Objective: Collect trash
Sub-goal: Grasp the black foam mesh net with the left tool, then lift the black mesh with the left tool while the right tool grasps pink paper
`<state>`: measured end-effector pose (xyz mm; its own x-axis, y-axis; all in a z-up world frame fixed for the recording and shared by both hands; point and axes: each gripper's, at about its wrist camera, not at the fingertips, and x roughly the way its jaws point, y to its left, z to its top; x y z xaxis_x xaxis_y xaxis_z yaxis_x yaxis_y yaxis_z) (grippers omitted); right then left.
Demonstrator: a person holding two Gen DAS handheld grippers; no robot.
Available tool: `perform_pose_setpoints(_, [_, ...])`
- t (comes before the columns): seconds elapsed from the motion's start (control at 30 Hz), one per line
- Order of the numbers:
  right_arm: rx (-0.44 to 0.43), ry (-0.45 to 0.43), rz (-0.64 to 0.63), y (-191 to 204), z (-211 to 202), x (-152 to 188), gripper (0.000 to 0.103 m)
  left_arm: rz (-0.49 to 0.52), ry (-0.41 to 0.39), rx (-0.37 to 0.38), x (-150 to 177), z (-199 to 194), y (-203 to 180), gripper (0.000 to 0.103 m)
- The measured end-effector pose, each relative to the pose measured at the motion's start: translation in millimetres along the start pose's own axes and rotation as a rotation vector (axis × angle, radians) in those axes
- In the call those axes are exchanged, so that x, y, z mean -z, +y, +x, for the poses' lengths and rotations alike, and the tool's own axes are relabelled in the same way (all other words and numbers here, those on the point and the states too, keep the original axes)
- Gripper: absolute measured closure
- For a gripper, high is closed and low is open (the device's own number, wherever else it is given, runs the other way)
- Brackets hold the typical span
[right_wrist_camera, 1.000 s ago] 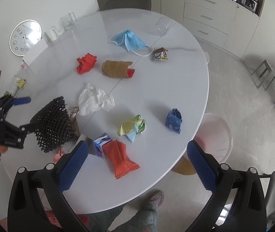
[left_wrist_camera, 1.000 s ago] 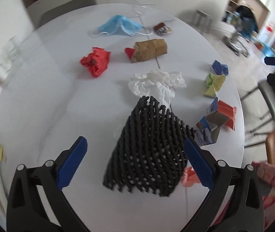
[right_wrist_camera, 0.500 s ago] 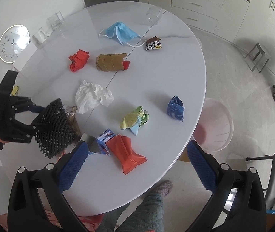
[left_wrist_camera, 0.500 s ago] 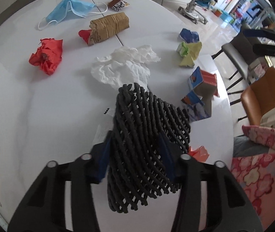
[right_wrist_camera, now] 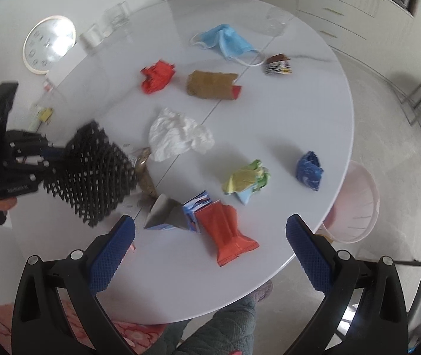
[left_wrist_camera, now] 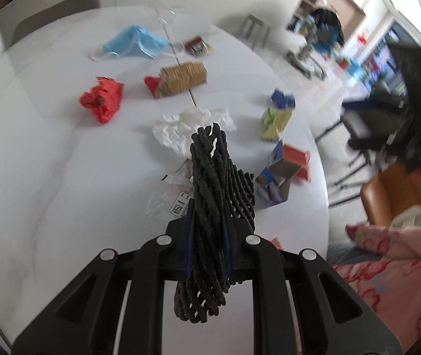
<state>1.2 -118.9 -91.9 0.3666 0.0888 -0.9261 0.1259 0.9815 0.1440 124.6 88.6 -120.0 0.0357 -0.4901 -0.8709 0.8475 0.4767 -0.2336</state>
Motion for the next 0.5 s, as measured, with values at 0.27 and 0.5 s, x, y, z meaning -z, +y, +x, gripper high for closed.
perform_pose_setpoints(0.27, [-0.155,0.014,-0.206,63,9,21,0.004,-0.195,-0.103,-0.154,35,-47,-9,0.088])
perform_pose_setpoints(0.5, [-0.16,0.063,-0.401,122,67,43,0.027,-0.435,-0.176,-0.252,79,-76,-13,0.088])
